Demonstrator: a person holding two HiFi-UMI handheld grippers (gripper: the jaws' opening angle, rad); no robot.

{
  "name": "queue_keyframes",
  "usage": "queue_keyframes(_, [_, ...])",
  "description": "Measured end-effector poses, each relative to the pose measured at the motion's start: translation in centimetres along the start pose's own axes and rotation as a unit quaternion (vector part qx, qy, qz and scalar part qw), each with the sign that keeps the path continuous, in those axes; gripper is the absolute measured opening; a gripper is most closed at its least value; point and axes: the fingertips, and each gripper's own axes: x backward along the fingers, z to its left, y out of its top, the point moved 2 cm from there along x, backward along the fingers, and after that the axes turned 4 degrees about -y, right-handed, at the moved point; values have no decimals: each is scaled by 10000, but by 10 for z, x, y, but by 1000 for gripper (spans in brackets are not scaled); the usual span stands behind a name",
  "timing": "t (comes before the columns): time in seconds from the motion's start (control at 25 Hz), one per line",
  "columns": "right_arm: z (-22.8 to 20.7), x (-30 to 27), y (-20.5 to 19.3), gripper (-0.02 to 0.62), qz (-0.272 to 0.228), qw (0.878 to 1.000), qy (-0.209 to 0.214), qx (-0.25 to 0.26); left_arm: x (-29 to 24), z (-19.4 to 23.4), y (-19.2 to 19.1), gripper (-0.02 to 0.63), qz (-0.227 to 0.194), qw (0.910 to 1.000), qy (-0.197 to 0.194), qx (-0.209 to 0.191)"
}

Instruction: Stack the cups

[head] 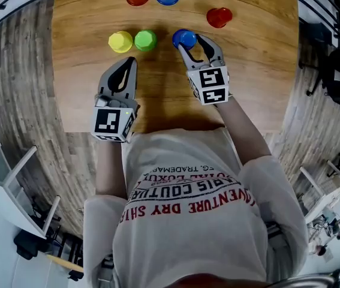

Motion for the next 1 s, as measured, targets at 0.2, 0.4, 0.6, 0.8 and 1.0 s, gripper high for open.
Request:
queue_keyframes(0.2, [22, -13, 7, 232, 17, 9999, 41, 90, 12, 19, -4, 17, 48, 10000, 42, 30])
queue_keyframes(0.4, [36, -21, 11, 232, 12, 9999, 17, 103, 20, 34, -9, 17, 65, 9999, 7, 77])
queue_keyframes(0.6, [43, -22, 13, 232, 28, 10000, -36, 83, 20, 40, -7, 17, 9, 9999, -81, 96])
queue_keyframes(0.8, [49, -20, 14, 232, 71, 10000, -59, -3, 18, 41, -2, 17, -44, 9998, -173, 48])
queue_keyframes(1.0, [44, -7, 28, 290, -182, 9997, -33, -178, 17, 46, 4, 17, -115, 9997, -207, -4])
